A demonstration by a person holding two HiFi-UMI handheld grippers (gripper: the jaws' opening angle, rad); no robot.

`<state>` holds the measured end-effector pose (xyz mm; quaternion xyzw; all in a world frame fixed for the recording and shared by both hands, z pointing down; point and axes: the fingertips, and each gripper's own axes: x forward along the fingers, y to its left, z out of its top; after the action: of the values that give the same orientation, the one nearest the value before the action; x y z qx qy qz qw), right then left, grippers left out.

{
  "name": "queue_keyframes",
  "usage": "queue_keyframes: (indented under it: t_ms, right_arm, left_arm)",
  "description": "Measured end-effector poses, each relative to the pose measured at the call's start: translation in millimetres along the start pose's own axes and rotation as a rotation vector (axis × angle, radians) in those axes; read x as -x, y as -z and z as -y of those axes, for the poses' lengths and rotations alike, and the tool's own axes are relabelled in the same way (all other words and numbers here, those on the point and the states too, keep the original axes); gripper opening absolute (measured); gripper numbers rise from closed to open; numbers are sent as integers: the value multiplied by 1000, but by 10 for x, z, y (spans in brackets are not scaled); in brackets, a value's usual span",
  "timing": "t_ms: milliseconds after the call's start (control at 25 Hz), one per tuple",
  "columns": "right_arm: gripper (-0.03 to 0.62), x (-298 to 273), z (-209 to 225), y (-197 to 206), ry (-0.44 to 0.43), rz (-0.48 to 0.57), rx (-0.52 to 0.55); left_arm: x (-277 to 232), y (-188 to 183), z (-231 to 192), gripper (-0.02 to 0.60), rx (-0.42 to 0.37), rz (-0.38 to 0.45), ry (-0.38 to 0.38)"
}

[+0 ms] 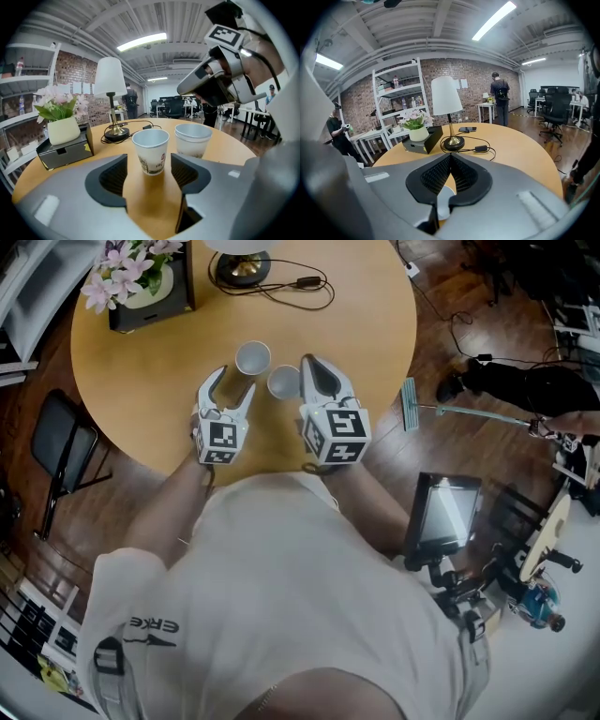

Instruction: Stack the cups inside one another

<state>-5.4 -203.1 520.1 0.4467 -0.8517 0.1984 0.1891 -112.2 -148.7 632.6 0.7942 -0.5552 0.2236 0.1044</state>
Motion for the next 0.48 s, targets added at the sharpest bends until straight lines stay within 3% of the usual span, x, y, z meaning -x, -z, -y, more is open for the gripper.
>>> queue_keyframes:
  t_ms: [40, 120, 480]
  right_arm:
    - [14, -5, 1, 2, 0, -1, 0]
    - [14, -16, 7, 11, 2, -4, -1]
    - [14, -50, 103, 60, 22, -23, -5]
  left_arm:
    - [-40, 24, 11, 306, -16, -11, 7]
    - [-117, 43, 3, 348, -26, -22, 11]
    - [-383, -100, -12, 370, -49, 8, 40]
